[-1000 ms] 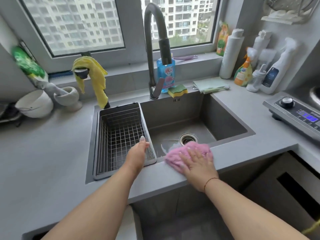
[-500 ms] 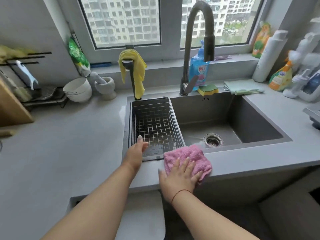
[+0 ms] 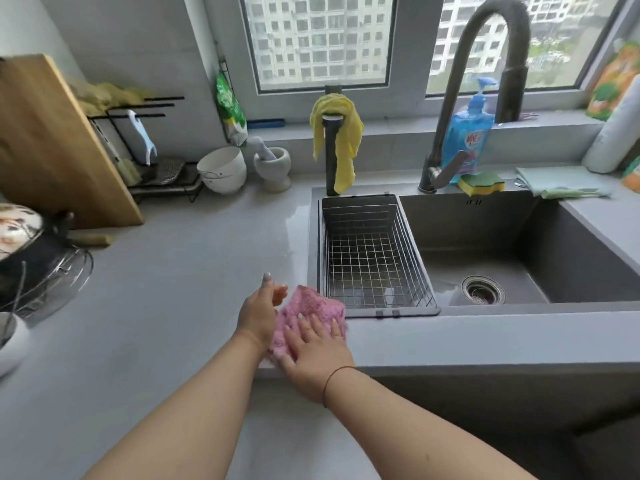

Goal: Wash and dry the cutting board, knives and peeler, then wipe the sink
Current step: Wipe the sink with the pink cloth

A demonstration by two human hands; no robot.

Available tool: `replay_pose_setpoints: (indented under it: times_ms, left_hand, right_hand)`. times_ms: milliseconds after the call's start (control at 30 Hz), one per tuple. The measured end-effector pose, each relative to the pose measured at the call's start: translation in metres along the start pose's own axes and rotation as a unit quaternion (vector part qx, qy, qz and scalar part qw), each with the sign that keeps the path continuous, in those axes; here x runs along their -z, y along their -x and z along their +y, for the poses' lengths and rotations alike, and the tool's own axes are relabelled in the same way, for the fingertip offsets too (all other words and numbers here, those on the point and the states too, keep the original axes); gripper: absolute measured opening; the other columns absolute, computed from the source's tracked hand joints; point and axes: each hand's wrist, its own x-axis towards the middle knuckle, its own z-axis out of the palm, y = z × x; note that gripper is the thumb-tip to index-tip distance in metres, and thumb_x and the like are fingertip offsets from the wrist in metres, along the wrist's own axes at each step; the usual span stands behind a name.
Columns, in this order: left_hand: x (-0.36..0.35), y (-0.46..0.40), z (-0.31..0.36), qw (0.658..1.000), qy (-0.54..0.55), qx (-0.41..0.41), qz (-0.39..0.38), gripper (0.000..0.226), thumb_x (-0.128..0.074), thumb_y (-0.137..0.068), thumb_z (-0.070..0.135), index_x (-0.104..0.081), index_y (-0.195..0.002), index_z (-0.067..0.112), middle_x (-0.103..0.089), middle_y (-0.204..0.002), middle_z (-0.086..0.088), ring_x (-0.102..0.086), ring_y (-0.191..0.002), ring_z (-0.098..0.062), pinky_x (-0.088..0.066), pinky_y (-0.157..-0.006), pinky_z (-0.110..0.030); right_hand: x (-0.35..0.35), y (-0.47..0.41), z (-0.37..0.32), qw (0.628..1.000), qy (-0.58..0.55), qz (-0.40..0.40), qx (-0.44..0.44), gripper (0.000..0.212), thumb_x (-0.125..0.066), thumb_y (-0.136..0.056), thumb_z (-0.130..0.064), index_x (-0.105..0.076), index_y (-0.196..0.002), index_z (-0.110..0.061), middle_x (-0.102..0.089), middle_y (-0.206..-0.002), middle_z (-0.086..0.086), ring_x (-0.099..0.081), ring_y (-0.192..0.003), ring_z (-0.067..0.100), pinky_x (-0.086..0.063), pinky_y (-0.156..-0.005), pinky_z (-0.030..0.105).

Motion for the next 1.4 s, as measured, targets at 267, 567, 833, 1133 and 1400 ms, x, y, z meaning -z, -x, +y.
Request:
replay_pose_setpoints:
  times_ms: [267, 567, 833, 1133, 1400]
  left_hand:
    - [0.015, -0.004, 0.002, 0.999, -0.030, -0.014, -0.020, 0.056, -0.026, -0.101, 0.051, -0.068, -0.106, 0.014, -0.068, -0.113, -0.003, -0.060, -0.109, -0.018, -0.039, -0.108, -0.044]
    - [0.037, -0.024, 0.001, 0.993, -0.037, 0.051, -0.099, 0.066, -0.024, -0.099, 0.057, -0.066, -0.120, 0.011, -0.064, -0.125, -0.001, -0.055, -0.118, -0.017, -0.039, -0.103, -0.034]
    - [0.011, -0.084, 0.006, 0.961, -0.211, 0.031, -0.174, 0.065, -0.027, -0.097, 0.052, -0.032, -0.149, 0.014, -0.023, -0.159, -0.002, -0.018, -0.148, -0.020, -0.008, -0.121, -0.044]
    - [-0.027, -0.191, 0.040, 0.898, -0.410, 0.037, -0.156, 0.054, -0.007, -0.104, 0.043, -0.003, -0.155, 0.024, 0.003, -0.163, -0.003, 0.005, -0.150, -0.017, 0.006, -0.118, -0.043]
    - [-0.058, -0.276, 0.071, 0.897, -0.414, 0.032, -0.155, 0.065, -0.003, -0.100, 0.054, -0.007, -0.155, 0.020, -0.001, -0.163, -0.001, 0.005, -0.150, -0.015, 0.008, -0.118, -0.041]
  right_hand:
    - [-0.003, 0.008, -0.007, 0.995, 0.048, 0.028, -0.077, 0.086, 0.012, -0.080, -0.060, -0.008, -0.153, -0.019, -0.001, -0.161, 0.008, 0.005, -0.148, 0.028, 0.015, -0.116, 0.050]
    - [0.011, -0.045, -0.021, 1.000, -0.006, -0.020, -0.016, 0.060, -0.015, -0.098, -0.054, -0.002, -0.153, -0.034, 0.013, -0.160, 0.004, 0.016, -0.146, 0.027, 0.004, -0.117, 0.042]
    - [0.034, -0.129, 0.003, 1.000, -0.003, -0.025, 0.005, 0.060, -0.017, -0.099, -0.047, 0.006, -0.152, -0.031, 0.014, -0.160, 0.000, 0.018, -0.146, 0.021, 0.009, -0.119, 0.037]
    - [0.073, -0.233, 0.045, 0.998, 0.046, -0.041, 0.027, 0.062, -0.024, -0.099, -0.042, 0.005, -0.153, -0.027, 0.019, -0.158, 0.001, 0.020, -0.145, 0.024, 0.011, -0.119, 0.037]
    - [0.113, -0.324, 0.087, 0.996, 0.064, -0.044, 0.053, 0.075, -0.035, -0.095, -0.053, 0.005, -0.153, -0.028, 0.015, -0.160, 0.004, 0.015, -0.146, 0.028, 0.003, -0.120, 0.042]
